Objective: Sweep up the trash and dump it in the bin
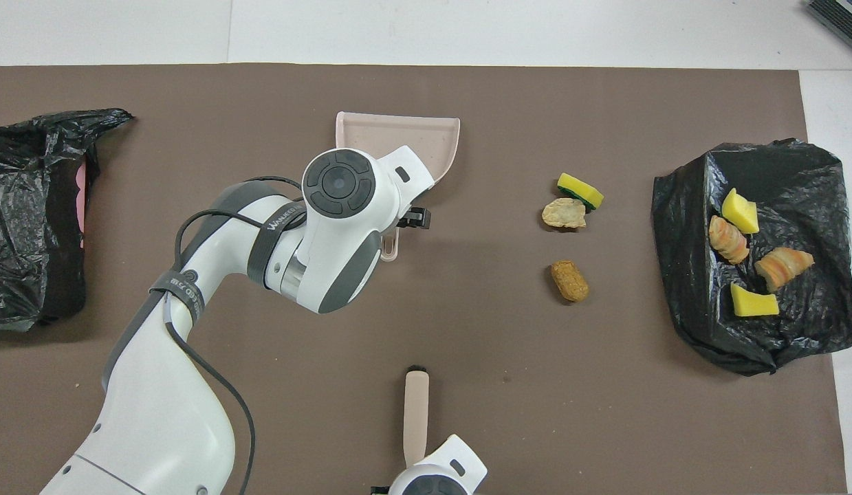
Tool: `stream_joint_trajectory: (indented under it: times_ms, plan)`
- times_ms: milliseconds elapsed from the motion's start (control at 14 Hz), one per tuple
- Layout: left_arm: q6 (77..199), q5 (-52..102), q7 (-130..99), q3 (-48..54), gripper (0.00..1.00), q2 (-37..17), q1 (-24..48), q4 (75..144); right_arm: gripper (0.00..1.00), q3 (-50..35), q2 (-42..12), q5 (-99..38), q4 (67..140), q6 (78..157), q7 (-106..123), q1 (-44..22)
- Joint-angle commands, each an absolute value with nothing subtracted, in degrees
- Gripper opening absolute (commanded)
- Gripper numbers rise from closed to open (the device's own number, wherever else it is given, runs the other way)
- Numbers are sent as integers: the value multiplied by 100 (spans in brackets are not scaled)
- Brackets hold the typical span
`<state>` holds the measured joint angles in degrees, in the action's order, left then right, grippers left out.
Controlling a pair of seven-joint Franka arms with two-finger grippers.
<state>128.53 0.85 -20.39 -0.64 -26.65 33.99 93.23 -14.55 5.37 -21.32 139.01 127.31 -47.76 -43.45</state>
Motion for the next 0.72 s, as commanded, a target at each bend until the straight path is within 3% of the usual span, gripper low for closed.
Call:
stream_joint_trajectory:
  times_ms: [0,143,502,573,645]
  plan:
    - [12911,132,-2136,-141,90,-2619,3489,9395,0,-1433,580,-2250,13764,12535,-4843,-3958]
    - [12850,132,-2127,-141,75,-2619,3489,9413,0,-1406,615,-2128,13405,11842,-4860,-3640]
    - [12841,132,-2127,-141,65,-2619,3489,9413,0,-1380,817,-1084,13097,10910,-4361,-2552]
    - [12823,132,-2127,-141,55,-2619,3489,9422,0,-1380,791,-690,12930,10681,-4177,-2227]
    - [12815,132,-2118,-141,54,-2610,3489,9439,0,-1397,730,-294,12763,10513,-3914,-1910]
